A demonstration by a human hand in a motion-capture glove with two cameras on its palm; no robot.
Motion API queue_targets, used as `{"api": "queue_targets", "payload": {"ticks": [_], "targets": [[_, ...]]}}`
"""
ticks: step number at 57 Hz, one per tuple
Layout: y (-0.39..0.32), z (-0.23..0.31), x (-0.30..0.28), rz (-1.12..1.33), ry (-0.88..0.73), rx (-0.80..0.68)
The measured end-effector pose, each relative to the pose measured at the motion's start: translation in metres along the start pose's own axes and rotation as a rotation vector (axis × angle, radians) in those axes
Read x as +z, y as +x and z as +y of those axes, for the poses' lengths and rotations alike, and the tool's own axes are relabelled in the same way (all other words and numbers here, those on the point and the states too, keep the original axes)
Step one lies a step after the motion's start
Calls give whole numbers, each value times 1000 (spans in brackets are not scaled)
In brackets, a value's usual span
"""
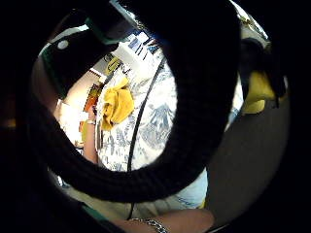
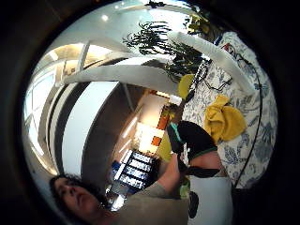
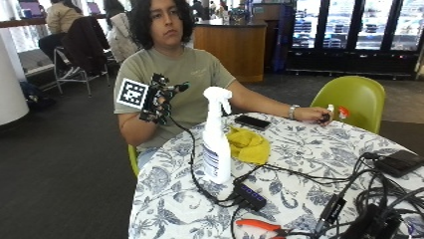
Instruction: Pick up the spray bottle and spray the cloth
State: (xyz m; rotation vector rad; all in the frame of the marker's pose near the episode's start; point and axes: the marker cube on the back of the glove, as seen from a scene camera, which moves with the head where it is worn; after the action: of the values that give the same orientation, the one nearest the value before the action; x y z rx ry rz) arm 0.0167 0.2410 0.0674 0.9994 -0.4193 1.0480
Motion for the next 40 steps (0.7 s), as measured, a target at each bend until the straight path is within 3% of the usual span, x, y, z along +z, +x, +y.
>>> {"api": "queue_targets", "payload": {"ticks": [6, 13, 19, 32, 40], "targets": [[-11, 31, -9, -9, -109, 57], [-21, 35, -10, -4, -38, 131], [-15, 40, -15, -8, -163, -33], [-2, -2, 8, -61, -76, -21], [6, -43, 39, -108, -34, 61]]}}
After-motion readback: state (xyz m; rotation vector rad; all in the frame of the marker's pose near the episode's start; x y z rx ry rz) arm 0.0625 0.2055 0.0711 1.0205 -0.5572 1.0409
